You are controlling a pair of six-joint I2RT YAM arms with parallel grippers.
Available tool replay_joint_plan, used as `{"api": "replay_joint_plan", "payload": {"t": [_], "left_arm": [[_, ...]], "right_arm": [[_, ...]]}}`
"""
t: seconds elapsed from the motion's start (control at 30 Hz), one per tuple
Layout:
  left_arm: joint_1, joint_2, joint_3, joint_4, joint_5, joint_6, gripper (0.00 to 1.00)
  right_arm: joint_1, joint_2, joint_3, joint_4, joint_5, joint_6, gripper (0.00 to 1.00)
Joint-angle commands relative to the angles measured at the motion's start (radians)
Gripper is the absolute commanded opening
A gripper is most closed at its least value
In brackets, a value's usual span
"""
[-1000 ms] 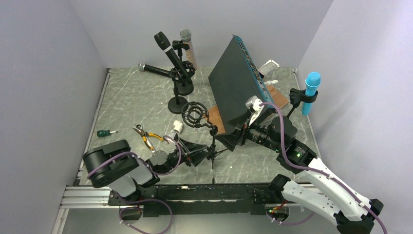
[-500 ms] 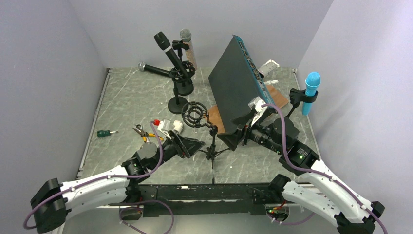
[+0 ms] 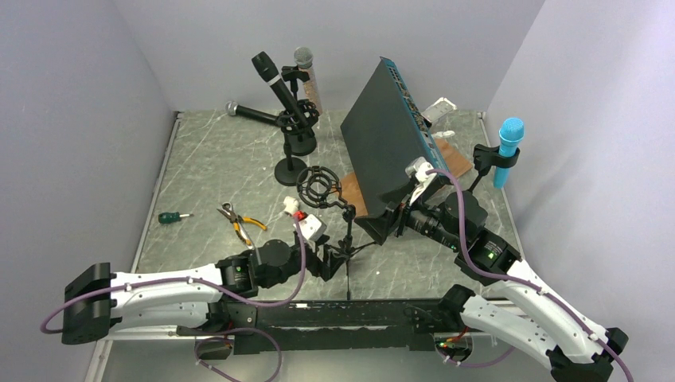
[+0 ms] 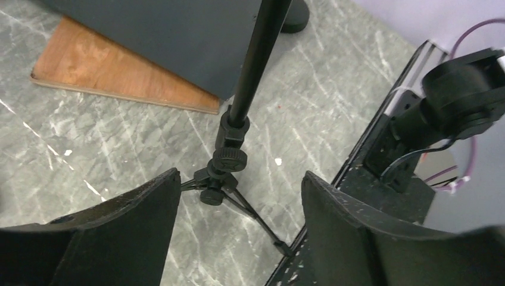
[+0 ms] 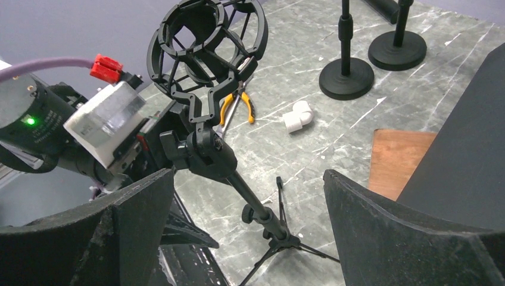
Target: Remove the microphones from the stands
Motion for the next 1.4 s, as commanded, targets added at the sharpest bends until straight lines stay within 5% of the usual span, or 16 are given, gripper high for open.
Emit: {"api": "replay_joint_plan", "payload": {"t": [0.0,0.73,0.87,1.07,1.37], "left_arm": [[-0.012,0.045,0.040,0.061,-0.057,0.066,0.73],[-0.012,0.151,0.048,0.142,-0.069,0.025,0.49],[-0.011,0.145,0.046,0.144,-0.045,0.003,0.32],[-0.006,0.134,0.042,0.087,-0.018,-0.132,0.06],[0.121,0.058,-0.038,0.082,0.118,-0.486,0.00]], "right_arm": [[0.005,-0.013,0.020,0.029,0.013,-0.005,0.98],[0.006,-0.041,0.012,0.007,0.022,0.002,0.99],[0.005,-0.042,0.008,0.009,0.021,0.004,0.99],[0.005,-0.039,0.010,0.009,0.016,0.006,0.99],[0.006,-0.038,0.008,0.012,0.010,0.010,0.99]]}}
